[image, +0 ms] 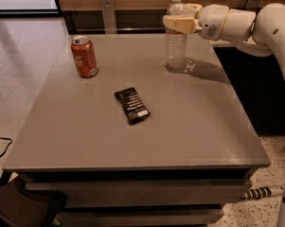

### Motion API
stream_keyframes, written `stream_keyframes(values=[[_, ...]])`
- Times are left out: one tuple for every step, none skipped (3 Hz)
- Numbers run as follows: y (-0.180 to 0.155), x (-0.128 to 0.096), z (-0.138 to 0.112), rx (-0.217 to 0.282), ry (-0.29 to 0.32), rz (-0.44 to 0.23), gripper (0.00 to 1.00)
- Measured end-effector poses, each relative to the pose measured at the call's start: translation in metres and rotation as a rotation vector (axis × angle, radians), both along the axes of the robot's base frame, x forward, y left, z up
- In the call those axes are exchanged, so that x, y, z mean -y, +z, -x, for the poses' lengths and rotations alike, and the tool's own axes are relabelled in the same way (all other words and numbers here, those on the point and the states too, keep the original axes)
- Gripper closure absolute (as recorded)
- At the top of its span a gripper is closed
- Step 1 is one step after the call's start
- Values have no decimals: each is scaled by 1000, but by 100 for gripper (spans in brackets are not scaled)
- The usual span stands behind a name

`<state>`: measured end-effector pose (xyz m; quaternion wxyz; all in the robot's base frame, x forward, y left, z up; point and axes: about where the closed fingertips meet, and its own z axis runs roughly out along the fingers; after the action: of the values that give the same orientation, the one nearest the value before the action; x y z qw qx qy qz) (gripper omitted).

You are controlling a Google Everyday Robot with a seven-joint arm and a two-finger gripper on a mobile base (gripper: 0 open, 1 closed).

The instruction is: Place water bottle upright

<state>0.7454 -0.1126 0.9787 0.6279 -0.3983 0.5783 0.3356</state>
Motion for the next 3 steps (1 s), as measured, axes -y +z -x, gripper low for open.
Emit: stream_keyframes(values=[[-12, 2, 0, -1, -16, -32, 100], [-27, 7, 2, 6, -51, -65, 100], [-35, 8, 4, 17, -76, -77, 100]])
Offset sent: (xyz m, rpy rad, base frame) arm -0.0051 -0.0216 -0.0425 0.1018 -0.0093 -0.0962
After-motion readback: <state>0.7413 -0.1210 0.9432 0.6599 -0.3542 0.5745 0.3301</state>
